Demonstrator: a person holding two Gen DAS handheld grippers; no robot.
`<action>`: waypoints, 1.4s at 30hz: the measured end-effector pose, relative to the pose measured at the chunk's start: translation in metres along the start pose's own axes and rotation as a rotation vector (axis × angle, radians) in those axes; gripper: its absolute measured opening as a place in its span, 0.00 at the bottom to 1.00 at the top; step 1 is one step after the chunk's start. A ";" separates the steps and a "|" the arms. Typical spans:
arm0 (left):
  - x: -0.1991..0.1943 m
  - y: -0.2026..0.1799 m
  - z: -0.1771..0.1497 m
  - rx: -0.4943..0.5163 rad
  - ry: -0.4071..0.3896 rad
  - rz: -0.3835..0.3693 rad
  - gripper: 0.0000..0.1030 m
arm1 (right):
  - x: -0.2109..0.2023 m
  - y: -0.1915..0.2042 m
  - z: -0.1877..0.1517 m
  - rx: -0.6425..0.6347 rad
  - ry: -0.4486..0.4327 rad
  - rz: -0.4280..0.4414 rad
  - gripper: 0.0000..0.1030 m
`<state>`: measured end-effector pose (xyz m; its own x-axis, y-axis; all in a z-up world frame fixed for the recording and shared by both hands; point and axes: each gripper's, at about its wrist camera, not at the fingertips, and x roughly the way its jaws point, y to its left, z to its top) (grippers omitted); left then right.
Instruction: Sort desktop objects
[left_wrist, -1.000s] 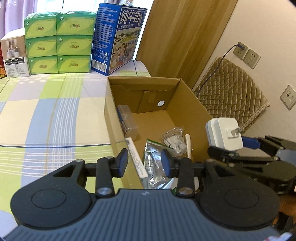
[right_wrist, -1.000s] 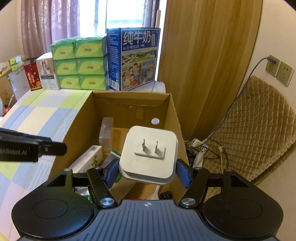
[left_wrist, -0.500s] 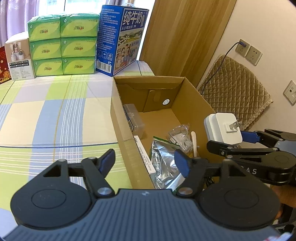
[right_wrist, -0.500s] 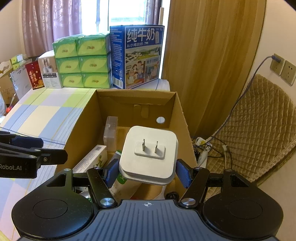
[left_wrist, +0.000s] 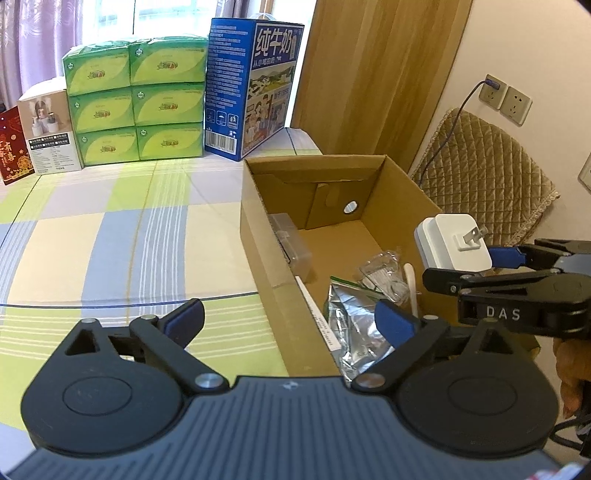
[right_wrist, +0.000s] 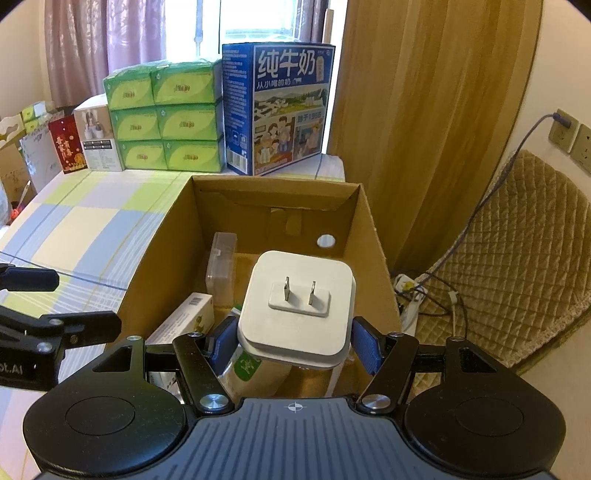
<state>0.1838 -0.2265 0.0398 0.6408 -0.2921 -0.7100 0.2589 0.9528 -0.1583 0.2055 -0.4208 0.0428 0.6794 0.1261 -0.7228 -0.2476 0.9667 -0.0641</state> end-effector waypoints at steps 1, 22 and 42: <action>0.000 0.001 0.000 0.001 -0.003 0.005 0.96 | 0.002 0.001 0.001 0.001 0.002 0.003 0.61; -0.010 0.026 -0.012 -0.042 -0.021 0.036 0.98 | 0.000 0.001 -0.003 0.075 -0.030 0.045 0.78; -0.086 -0.005 -0.049 -0.075 -0.036 0.043 0.99 | -0.098 0.019 -0.061 0.122 -0.073 0.025 0.98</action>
<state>0.0924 -0.2026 0.0679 0.6758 -0.2526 -0.6925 0.1768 0.9676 -0.1804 0.0927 -0.4287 0.0706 0.7237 0.1621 -0.6708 -0.1824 0.9824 0.0406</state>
